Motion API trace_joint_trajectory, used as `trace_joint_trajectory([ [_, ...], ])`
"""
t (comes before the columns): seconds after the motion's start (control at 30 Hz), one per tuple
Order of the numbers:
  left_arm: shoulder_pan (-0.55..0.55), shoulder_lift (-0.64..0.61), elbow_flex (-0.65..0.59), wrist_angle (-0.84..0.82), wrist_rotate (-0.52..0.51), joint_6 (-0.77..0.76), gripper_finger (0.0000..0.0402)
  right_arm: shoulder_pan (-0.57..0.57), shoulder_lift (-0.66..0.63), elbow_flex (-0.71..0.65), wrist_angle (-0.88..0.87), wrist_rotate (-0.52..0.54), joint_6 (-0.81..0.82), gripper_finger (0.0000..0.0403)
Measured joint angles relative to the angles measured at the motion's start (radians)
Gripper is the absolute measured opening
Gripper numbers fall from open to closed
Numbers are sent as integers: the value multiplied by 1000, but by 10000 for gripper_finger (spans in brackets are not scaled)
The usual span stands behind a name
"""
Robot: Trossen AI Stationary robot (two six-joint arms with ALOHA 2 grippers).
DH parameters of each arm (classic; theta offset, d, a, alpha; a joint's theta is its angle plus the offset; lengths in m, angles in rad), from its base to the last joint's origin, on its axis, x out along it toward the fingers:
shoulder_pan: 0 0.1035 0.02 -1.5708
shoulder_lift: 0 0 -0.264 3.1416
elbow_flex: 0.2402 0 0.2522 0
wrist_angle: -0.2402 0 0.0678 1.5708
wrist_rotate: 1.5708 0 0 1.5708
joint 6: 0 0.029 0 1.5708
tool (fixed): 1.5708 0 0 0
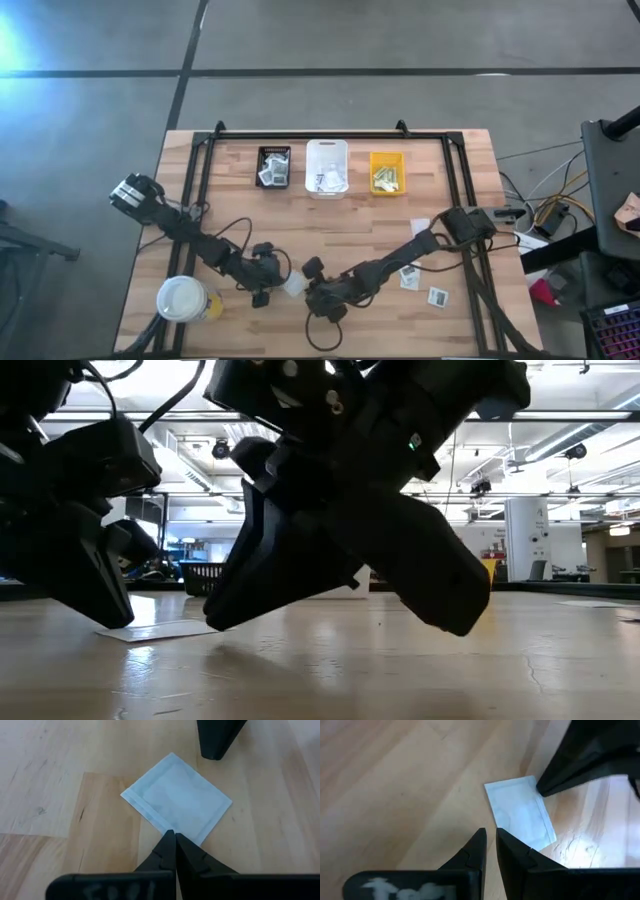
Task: Pick & Place First Aid Supplies
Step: Put the blue bandage into the white bin
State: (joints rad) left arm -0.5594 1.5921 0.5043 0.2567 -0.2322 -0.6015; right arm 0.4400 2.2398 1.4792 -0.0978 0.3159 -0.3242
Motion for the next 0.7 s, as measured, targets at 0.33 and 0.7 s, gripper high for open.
trace_joint_trajectory([
  [0.33,1,2,-22,84,5,-29,0,-18,2,-1,-3,28,-201,38],
  [0.7,1,3,-22,92,8,-231,0,-18,3,-2,-2,15,-313,38],
])
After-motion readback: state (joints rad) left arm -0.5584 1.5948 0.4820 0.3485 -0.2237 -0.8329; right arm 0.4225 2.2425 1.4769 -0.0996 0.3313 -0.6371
